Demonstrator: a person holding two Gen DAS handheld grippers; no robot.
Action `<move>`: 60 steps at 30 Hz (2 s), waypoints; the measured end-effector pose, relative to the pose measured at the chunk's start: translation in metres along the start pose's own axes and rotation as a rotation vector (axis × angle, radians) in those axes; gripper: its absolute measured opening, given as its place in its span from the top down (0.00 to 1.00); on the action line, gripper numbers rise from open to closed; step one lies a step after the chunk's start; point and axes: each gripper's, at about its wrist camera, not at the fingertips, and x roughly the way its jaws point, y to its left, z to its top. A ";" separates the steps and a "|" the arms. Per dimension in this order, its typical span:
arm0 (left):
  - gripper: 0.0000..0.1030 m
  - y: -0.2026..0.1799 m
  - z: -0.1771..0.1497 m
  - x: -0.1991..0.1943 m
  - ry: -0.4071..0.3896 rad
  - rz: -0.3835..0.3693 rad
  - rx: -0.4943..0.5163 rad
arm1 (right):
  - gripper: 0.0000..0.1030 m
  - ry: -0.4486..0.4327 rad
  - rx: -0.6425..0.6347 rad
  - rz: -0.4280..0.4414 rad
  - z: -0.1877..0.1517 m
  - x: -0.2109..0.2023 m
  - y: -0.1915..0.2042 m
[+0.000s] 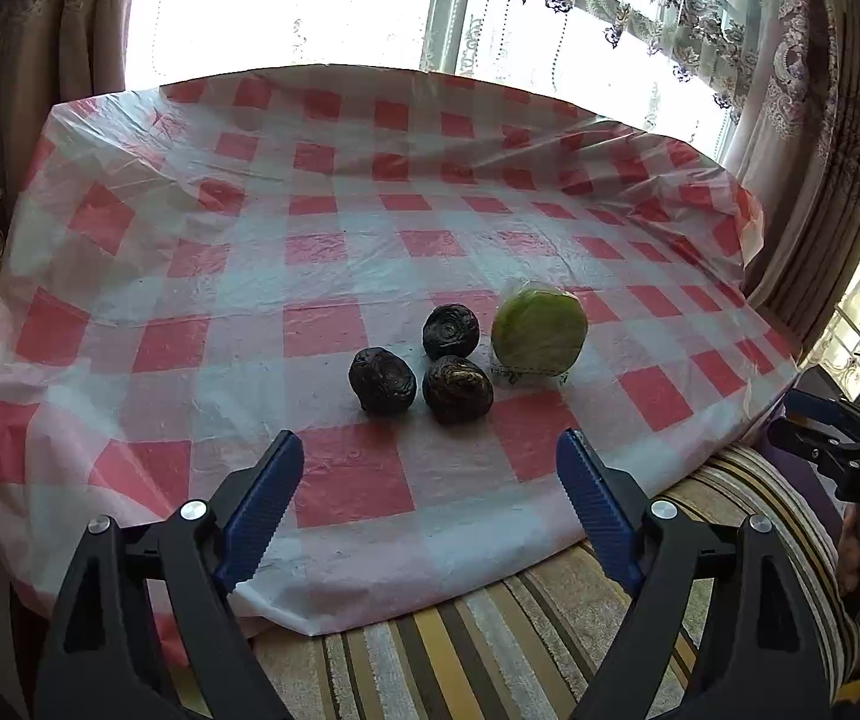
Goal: Organize fruits
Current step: 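Move both open tools back over the mangosteens and wrapped cabbage, then grasp a dark mangosteen with the left tool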
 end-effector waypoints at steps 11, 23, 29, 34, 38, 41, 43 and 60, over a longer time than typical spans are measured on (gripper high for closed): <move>0.30 0.013 -0.004 0.009 0.022 0.030 -0.062 | 0.11 -0.016 -0.032 0.000 0.010 0.014 0.017; 0.48 0.021 0.014 0.039 0.082 0.054 -0.093 | 0.11 -0.012 -0.125 0.023 0.036 0.046 0.059; 0.55 0.029 0.028 0.059 0.100 0.035 -0.142 | 0.11 -0.008 -0.180 0.037 0.052 0.064 0.082; 0.59 0.030 0.032 0.072 0.125 0.011 -0.161 | 0.11 0.006 -0.207 0.057 0.063 0.083 0.097; 0.73 0.029 0.030 0.079 0.141 -0.001 -0.161 | 0.11 0.011 -0.227 0.066 0.071 0.094 0.106; 0.77 0.030 0.028 0.079 0.139 -0.008 -0.169 | 0.11 0.018 -0.229 0.072 0.076 0.103 0.110; 0.77 0.031 0.027 0.079 0.137 -0.009 -0.170 | 0.11 0.025 -0.227 0.080 0.078 0.109 0.112; 0.83 0.031 0.023 0.071 0.103 0.019 -0.176 | 0.53 0.090 -0.221 0.137 0.086 0.139 0.118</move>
